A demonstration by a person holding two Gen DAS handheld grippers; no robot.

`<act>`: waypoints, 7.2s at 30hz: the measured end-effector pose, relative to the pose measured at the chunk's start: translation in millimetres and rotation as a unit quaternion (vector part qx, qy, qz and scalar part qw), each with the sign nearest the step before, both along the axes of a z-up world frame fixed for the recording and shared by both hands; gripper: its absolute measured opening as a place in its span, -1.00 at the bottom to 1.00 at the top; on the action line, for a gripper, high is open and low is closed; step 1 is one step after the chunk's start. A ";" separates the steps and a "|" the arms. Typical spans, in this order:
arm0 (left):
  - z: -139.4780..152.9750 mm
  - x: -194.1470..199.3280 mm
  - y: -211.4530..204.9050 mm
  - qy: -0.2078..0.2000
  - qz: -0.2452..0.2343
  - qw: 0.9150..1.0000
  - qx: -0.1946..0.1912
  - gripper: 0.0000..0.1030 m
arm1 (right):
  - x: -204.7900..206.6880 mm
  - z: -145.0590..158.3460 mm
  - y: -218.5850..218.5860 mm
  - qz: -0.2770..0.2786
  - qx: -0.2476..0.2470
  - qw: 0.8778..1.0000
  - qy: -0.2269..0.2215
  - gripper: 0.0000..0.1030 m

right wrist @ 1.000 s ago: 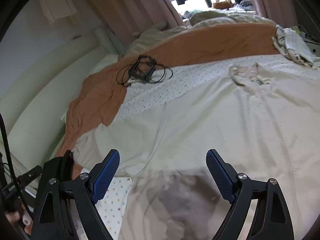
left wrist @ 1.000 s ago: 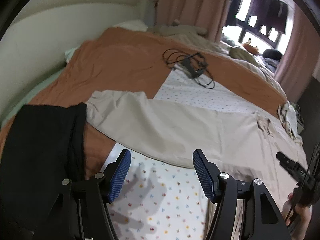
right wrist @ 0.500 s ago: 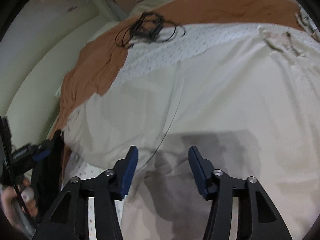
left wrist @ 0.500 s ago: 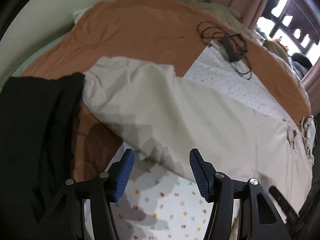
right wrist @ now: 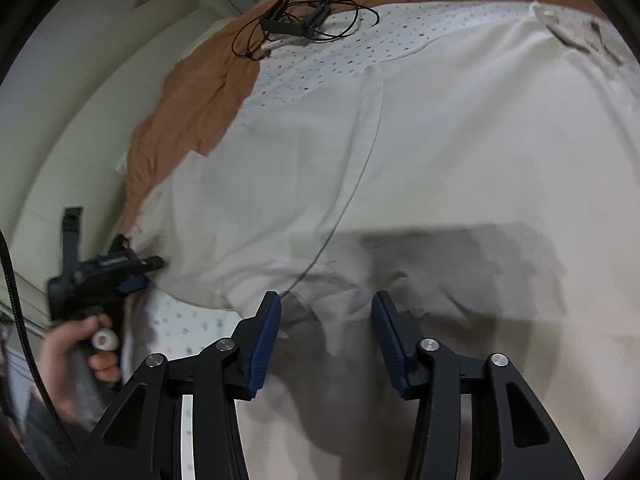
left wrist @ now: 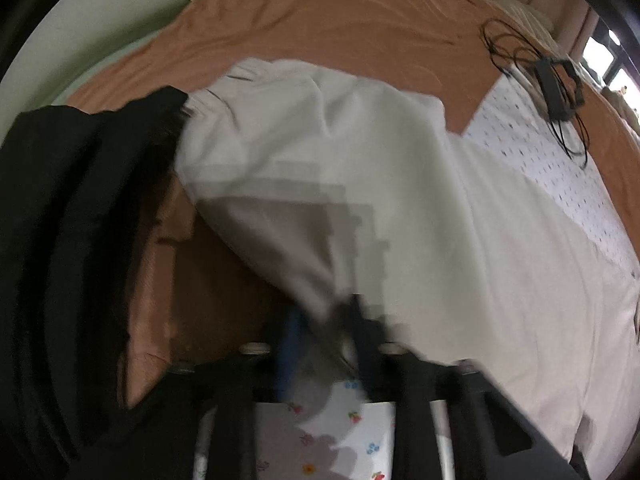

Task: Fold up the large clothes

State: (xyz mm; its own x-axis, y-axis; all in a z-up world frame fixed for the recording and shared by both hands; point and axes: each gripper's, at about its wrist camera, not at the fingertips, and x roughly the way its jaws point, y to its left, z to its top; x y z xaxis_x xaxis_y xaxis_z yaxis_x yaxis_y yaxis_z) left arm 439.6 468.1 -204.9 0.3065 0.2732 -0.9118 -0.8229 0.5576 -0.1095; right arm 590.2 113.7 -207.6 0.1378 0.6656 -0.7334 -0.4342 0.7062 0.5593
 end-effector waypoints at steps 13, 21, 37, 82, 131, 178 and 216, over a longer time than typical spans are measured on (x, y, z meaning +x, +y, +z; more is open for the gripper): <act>140.1 -3.4 -56.0 -0.140 -0.080 0.985 0.057 -0.96 | 5.7 22.6 -37.3 -0.041 0.061 0.997 0.028 -0.33; 203.0 17.9 -127.7 -0.194 -0.164 0.965 0.060 -0.97 | 0.4 56.3 -81.6 -0.080 0.076 0.994 0.002 -0.33; 222.5 43.5 -264.3 -0.228 -0.330 0.916 0.029 -0.97 | 16.9 85.3 -181.8 -0.172 0.102 0.980 -0.005 -0.32; 143.1 -157.8 -174.2 -0.204 -0.148 0.967 -0.018 0.65 | -51.5 7.2 -54.3 0.097 -0.241 0.957 -0.127 0.59; 63.1 9.3 -282.0 -0.090 -0.291 0.952 0.033 0.60 | 60.2 87.4 -412.5 -0.334 0.097 0.937 -0.031 0.44; -0.4 42.5 -252.8 -0.001 -0.298 0.954 0.027 -0.51 | 71.4 -1.0 -381.0 -0.312 0.056 0.945 0.076 -0.83; 62.3 124.9 -443.0 -0.130 -0.367 0.921 -0.036 0.47 | 73.6 36.5 -566.7 -0.456 0.044 0.889 -0.012 0.02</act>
State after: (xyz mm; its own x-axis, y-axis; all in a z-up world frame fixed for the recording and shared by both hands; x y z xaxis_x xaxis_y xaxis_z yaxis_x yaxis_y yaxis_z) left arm 564.5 25.1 -142.5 0.5952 -0.1522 -0.7890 -0.1689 0.9363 -0.3081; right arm 663.8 -453.0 -171.1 0.6639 0.3239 -0.6741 0.2838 0.7248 0.6278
